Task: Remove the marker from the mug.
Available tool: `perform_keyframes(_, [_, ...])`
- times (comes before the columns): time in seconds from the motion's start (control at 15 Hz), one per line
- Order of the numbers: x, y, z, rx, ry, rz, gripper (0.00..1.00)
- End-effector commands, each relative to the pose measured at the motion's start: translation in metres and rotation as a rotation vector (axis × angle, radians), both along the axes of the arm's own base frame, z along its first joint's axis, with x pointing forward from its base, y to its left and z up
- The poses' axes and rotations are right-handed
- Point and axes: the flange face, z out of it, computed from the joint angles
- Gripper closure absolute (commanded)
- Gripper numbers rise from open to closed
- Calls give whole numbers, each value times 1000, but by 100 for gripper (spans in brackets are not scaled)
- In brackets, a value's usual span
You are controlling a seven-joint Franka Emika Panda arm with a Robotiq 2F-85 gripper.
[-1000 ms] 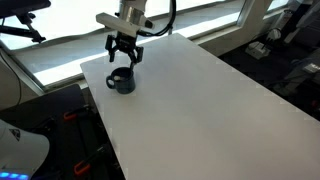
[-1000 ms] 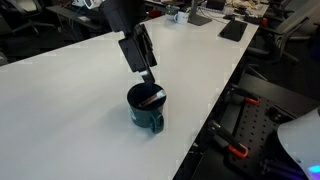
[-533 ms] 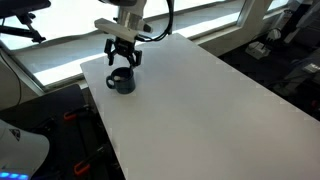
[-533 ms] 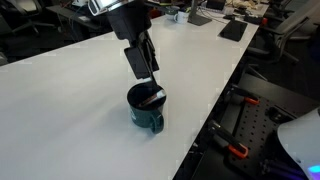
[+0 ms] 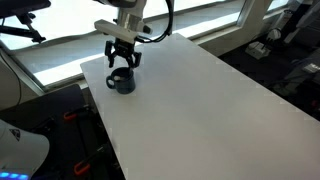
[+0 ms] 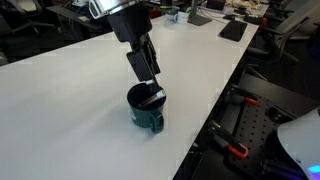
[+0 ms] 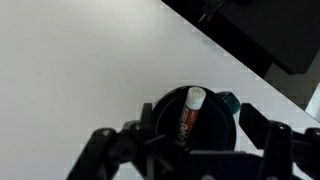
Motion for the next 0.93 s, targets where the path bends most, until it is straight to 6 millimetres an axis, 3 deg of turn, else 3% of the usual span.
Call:
perform_keyframes(0.0, [1,4,-8,-26,10,22,10])
perform_keyframes(0.2, [0,5,-17,-39,27,34,11])
perform_keyframes(0.73, [1,5,-30,-46,61,42,32])
perform_keyframes(0.87, [2,5,-30,-45,63,41,29])
